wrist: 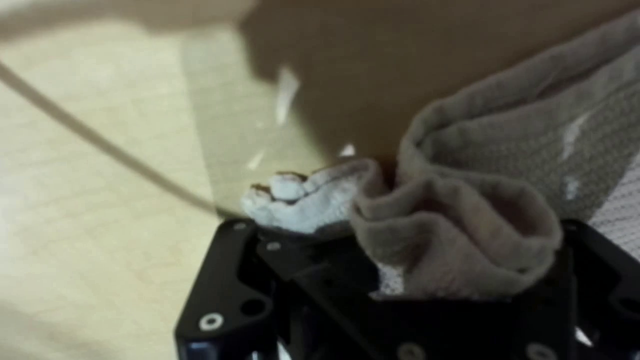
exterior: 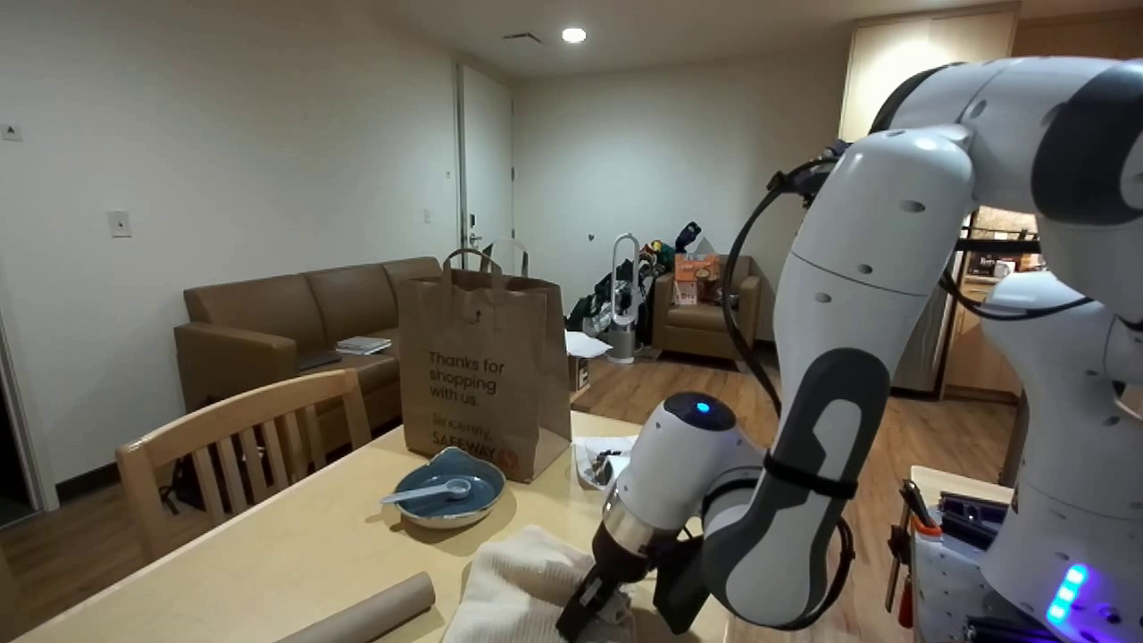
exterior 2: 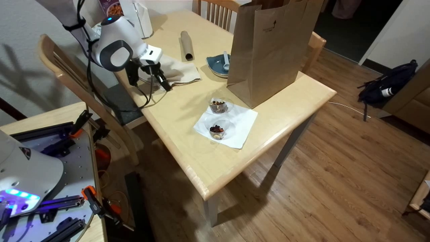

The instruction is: Wipe the table with the towel

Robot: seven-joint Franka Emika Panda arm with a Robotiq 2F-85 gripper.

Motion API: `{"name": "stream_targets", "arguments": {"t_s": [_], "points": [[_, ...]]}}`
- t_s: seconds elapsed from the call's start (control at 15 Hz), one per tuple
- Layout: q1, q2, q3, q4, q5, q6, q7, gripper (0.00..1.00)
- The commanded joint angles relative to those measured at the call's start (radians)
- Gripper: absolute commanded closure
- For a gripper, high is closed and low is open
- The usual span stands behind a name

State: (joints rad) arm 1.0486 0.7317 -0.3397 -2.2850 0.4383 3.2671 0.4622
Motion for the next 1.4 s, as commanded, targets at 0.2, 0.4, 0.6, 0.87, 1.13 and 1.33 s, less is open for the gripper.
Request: {"name": "stream_targets", "arguments": {"t_s": [0.2,0.4,0.6,0.87,1.13,1.33], "points": [[0.142,0.139,-0.017,0.046,0.259,0.036,0.199,0.97],[0.015,-0.008,0.021,-0.069,0.297,0.085,0.102,0.72],[-0.021,-0.015,0.02,-0.071,0.29,0.055,0.121,0.57],[-0.092,-0.035,0.033,-0.088,0.291,0.043,0.115,0.31],[-0.086,-0.04,0.02,-0.094,0.291,0.029,0.11,0.05],[-0.007,-0.057,-0.048,-0.113,0.312,-0.022,0.12,0.0]]}}
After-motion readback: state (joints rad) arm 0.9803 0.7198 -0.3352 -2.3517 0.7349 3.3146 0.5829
